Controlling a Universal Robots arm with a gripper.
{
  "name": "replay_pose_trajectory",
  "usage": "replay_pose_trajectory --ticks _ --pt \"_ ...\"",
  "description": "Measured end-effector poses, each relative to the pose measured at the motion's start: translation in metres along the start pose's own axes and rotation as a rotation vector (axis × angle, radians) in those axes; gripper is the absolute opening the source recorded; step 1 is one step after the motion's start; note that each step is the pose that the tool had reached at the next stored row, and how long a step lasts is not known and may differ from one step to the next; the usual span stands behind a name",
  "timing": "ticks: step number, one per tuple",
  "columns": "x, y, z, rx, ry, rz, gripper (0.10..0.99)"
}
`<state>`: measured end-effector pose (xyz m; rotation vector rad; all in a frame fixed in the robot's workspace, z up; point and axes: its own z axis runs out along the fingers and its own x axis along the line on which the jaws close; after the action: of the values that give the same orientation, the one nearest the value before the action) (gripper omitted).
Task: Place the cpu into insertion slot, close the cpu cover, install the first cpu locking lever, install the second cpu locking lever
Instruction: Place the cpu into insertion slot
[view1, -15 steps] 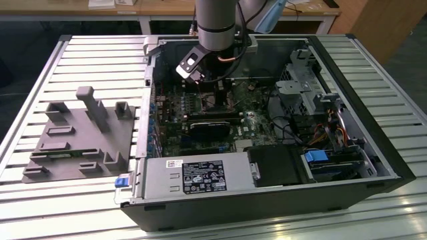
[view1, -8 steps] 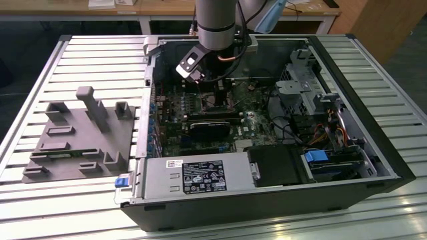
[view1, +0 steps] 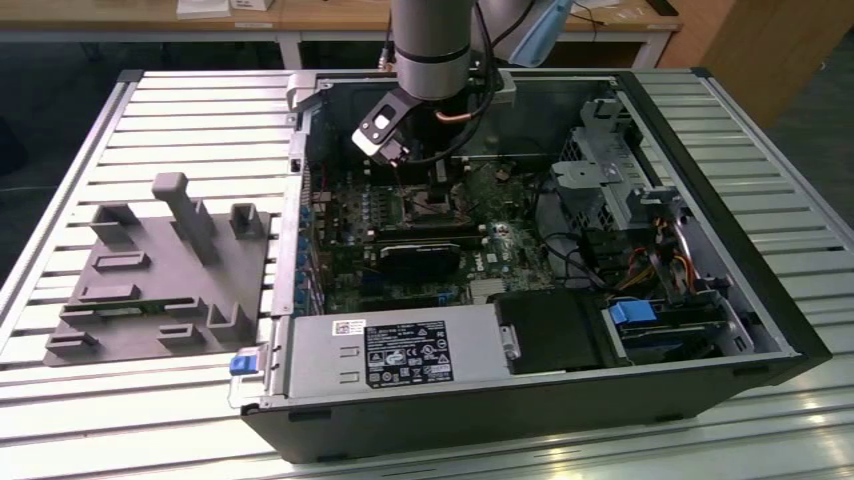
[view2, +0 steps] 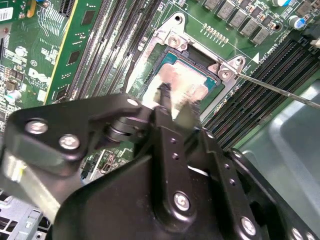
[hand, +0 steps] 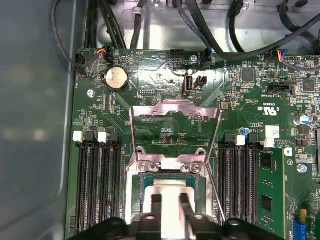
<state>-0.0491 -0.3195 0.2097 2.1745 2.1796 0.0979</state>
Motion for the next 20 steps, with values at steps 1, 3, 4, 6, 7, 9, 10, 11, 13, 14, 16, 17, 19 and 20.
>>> replay_pose_trajectory --ticks 1,3,4,6,7,9,10,11,13,14,16,17,19,20 --pt "0.0 0.0 0.0 0.0 0.0 0.0 0.239" --pt "0.0 0.0 -0.0001 0.0 0.0 0.0 0.18" --pt "0.0 0.0 -0.0002 0.0 0.0 0.0 0.122" --pt "0.0 0.0 -0.0002 0.0 0.0 0.0 0.102" --pt "0.0 0.0 -0.0003 0.0 0.0 0.0 0.102" --pt "0.0 0.0 -0.0004 0.0 0.0 0.0 0.102" --pt "0.0 0.0 -0.0004 0.0 0.0 0.0 0.102" --pt "0.0 0.0 -0.0004 0.0 -0.0026 0.0 0.102" --pt "0.0 0.0001 -0.0011 0.0 -0.0087 -0.001 0.102" --pt "-0.0001 0.0001 -0.0019 0.0 -0.0096 -0.001 0.102" --pt "0.0 0.0004 -0.0044 0.0 -0.0096 -0.001 0.102" --pt "0.0 0.0005 -0.0063 0.0 -0.0098 0.0 0.102" --pt "0.0 0.0009 -0.0103 0.0 -0.0097 0.0 0.102" --pt "0.0 0.0011 -0.0125 0.0 -0.0096 0.0 0.102"
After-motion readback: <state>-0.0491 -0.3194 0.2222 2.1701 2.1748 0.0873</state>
